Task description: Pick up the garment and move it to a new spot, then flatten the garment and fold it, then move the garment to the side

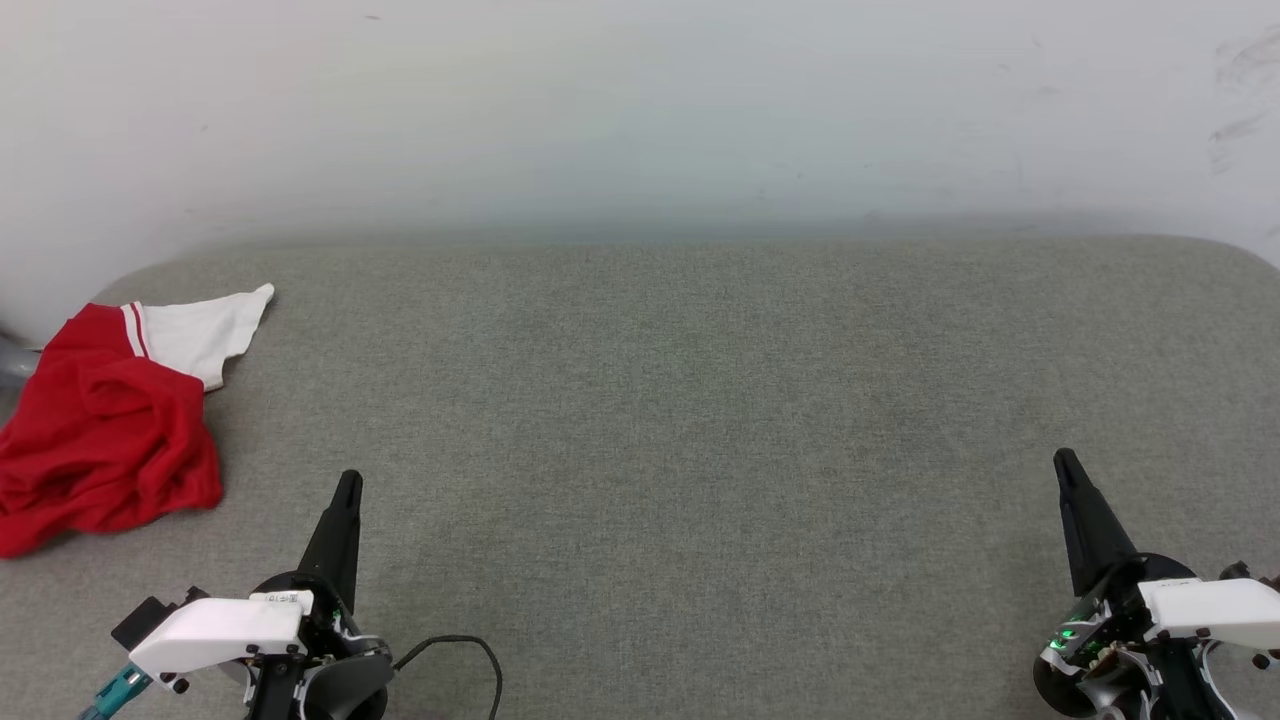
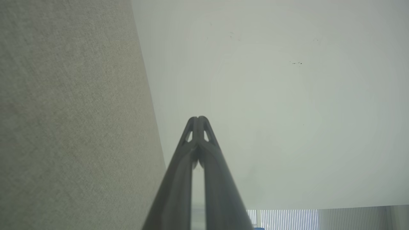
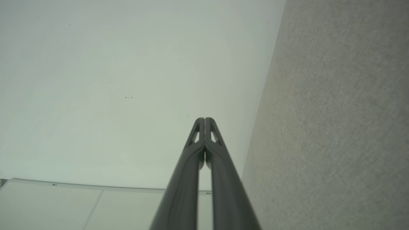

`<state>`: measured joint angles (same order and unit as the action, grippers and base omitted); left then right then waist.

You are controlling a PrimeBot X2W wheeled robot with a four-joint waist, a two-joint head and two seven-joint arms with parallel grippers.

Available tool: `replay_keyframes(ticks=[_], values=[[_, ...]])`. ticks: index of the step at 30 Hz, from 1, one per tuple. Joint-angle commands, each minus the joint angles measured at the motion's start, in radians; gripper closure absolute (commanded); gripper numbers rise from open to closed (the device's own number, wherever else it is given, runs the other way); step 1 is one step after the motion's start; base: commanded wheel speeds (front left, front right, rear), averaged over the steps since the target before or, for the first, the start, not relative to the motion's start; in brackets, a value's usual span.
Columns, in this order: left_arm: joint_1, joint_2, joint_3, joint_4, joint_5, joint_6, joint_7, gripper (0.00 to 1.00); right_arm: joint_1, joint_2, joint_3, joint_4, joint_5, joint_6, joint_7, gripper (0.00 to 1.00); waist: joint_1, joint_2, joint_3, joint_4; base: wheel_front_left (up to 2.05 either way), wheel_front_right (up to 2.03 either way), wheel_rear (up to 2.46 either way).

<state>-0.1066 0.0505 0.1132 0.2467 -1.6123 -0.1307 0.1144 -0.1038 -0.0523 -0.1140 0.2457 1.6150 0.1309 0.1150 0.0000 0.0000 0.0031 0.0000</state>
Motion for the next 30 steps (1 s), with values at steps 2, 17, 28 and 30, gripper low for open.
replay_keyframes(ticks=[2,17,28,30], values=[[-0.007,-0.001,0.002,-0.001,-0.001,-0.002,0.002,1.0,-0.011,0.003,0.001,0.001,-0.004,0.0,0.001,1.0,0.0,0.0,0.0,0.0,0.0,0.0,0.0],[-0.007,-0.001,0.002,-0.001,-0.001,-0.002,0.002,1.0,-0.011,0.003,0.001,0.0,-0.004,0.0,0.001,1.0,0.0,0.0,0.0,0.0,0.0,0.0,0.0],[-0.007,-0.001,0.002,-0.001,-0.001,-0.002,0.002,1.0,-0.011,0.003,0.001,0.0,-0.004,0.0,0.001,1.0,0.0,0.0,0.0,0.0,0.0,0.0,0.0],[-0.007,-0.001,0.002,-0.001,-0.001,-0.002,0.002,1.0,-0.011,0.003,0.001,0.0,-0.004,0.0,0.001,1.0,0.0,0.0,0.0,0.0,0.0,0.0,0.0]])
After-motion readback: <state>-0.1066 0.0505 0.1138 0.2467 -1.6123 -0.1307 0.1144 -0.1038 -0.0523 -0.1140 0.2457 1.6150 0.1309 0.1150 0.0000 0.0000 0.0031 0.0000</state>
